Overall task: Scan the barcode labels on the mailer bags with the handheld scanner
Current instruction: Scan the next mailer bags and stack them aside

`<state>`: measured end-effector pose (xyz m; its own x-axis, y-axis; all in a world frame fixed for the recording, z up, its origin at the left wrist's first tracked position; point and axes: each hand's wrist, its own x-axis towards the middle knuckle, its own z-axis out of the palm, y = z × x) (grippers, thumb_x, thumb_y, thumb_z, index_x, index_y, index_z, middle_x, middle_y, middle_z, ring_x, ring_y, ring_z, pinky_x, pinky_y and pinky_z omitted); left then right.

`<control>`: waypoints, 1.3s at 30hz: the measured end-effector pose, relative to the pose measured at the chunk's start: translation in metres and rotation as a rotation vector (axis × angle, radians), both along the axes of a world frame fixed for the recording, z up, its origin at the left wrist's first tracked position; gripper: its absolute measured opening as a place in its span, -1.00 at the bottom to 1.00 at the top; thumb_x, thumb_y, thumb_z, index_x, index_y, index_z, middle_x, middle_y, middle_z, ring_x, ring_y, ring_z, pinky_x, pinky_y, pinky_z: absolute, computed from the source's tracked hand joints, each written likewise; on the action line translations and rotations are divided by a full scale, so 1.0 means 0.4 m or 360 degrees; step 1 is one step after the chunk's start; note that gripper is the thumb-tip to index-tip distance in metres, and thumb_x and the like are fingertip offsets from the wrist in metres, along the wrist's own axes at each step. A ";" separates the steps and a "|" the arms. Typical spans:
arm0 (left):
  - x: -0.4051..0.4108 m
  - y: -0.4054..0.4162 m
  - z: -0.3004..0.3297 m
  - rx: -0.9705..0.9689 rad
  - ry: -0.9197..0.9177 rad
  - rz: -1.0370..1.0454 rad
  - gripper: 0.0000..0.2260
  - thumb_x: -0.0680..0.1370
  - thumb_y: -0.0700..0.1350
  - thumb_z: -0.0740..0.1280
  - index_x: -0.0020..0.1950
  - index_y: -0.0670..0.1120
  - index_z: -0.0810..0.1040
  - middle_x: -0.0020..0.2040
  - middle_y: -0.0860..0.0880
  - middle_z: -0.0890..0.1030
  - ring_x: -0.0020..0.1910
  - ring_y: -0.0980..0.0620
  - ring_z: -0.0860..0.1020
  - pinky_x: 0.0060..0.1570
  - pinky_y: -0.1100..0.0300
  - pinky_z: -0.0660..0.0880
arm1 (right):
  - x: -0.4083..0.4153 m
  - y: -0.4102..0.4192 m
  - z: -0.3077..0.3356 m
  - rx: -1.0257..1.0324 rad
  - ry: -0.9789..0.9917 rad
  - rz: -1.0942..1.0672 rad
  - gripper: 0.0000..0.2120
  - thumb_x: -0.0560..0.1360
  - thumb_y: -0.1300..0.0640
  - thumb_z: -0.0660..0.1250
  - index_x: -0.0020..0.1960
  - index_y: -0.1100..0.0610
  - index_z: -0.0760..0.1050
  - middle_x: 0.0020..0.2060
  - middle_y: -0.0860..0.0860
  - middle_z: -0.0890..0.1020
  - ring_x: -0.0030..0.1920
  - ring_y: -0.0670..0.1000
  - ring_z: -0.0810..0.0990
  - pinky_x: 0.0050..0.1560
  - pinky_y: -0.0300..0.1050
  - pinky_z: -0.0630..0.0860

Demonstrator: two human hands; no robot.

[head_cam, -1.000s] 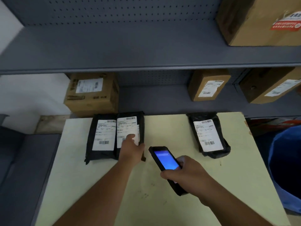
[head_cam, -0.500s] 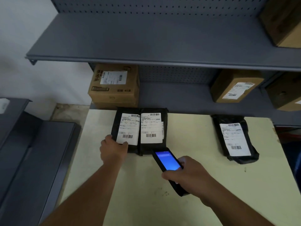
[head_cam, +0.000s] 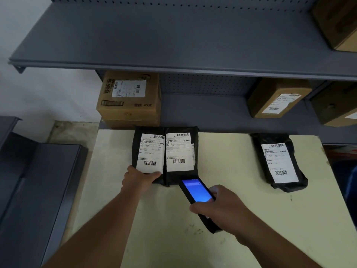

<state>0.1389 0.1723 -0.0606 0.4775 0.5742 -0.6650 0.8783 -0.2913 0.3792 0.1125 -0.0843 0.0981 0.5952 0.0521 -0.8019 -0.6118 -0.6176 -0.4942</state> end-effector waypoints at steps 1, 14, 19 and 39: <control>0.003 0.002 -0.005 -0.0012 -0.0001 0.0010 -0.02 0.21 0.24 0.66 0.48 -0.13 0.34 0.36 -0.16 0.55 0.33 -0.27 0.55 0.31 -0.19 0.56 | 0.001 0.000 -0.001 0.0003 0.0006 -0.0008 -0.59 0.38 -0.04 0.60 0.12 0.05 0.53 -0.04 0.11 0.73 -0.26 -0.03 0.60 -0.31 -0.21 0.51; 0.018 -0.032 -0.009 0.0042 0.0094 0.0069 -0.03 0.19 0.23 0.69 0.40 -0.17 0.33 0.35 -0.20 0.54 0.31 -0.30 0.55 0.30 -0.20 0.56 | -0.002 -0.007 -0.011 -0.0004 0.0054 -0.0088 -0.59 0.35 -0.03 0.60 0.11 0.05 0.55 -0.20 0.00 0.67 -0.29 -0.03 0.59 -0.30 -0.19 0.50; 0.012 -0.059 0.005 0.0123 0.0094 0.0074 0.02 0.14 0.27 0.67 0.38 -0.11 0.24 0.32 -0.21 0.52 0.26 -0.32 0.56 0.29 -0.23 0.55 | -0.012 -0.016 -0.011 -0.0006 0.0051 -0.0091 -0.59 0.36 -0.04 0.60 0.12 0.03 0.54 -0.14 0.06 0.73 -0.27 -0.04 0.60 -0.28 -0.20 0.51; -0.059 0.012 0.073 -0.0617 -0.0265 0.0520 -0.77 0.48 -0.19 0.58 0.08 -0.22 0.67 0.10 -0.22 0.70 -0.02 -0.12 0.66 0.24 -0.10 0.65 | -0.032 -0.071 0.017 0.0037 -0.0033 -0.0020 -0.54 0.33 -0.03 0.60 0.12 0.10 0.54 0.02 0.19 0.75 -0.31 0.00 0.59 -0.32 -0.16 0.52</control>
